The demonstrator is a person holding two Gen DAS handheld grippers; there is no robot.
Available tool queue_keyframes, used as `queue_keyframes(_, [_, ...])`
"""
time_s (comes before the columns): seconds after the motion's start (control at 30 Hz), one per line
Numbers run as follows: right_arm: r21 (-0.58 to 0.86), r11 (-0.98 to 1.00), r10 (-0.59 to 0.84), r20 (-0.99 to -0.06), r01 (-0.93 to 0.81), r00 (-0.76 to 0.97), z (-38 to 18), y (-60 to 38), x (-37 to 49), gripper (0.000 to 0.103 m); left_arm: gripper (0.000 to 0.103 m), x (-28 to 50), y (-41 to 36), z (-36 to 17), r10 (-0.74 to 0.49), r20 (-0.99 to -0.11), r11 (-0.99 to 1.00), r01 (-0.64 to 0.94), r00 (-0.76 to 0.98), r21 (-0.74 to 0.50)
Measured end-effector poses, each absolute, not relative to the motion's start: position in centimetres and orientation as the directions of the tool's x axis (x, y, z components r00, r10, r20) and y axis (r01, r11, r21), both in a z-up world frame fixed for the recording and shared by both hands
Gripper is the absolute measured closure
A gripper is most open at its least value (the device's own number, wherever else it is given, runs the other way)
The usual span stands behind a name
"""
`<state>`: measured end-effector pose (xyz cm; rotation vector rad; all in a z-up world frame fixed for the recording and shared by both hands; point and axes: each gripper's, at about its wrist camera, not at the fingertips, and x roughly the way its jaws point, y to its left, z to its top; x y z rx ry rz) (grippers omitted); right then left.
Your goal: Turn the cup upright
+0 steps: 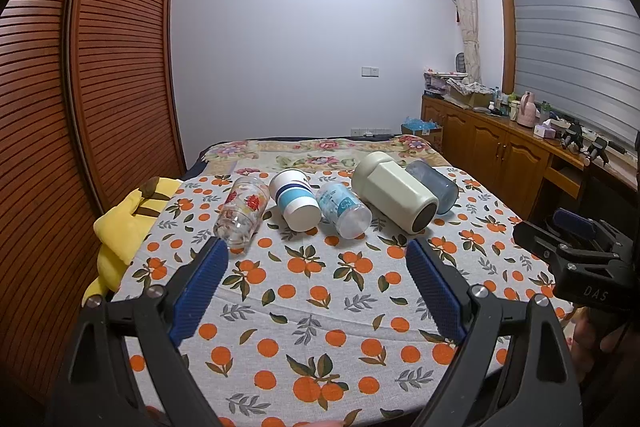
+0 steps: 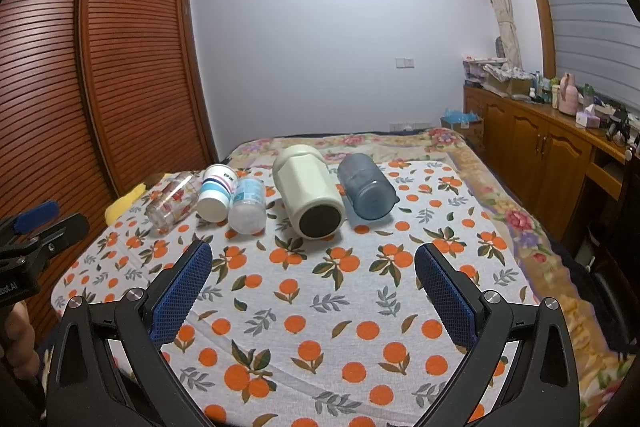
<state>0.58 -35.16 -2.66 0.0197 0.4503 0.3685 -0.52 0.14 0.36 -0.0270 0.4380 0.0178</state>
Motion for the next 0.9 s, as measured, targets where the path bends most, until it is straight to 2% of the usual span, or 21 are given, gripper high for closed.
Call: queue_keyframes(0.9, [0.099, 0.934, 0.352, -0.421, -0.344, 0.836, -2.55, -35.07, 0.5, 0.0, 0.012, -0.76, -0.1, 0.9, 0.012, -0.417, 1.0, -0.02, 0.909, -0.016])
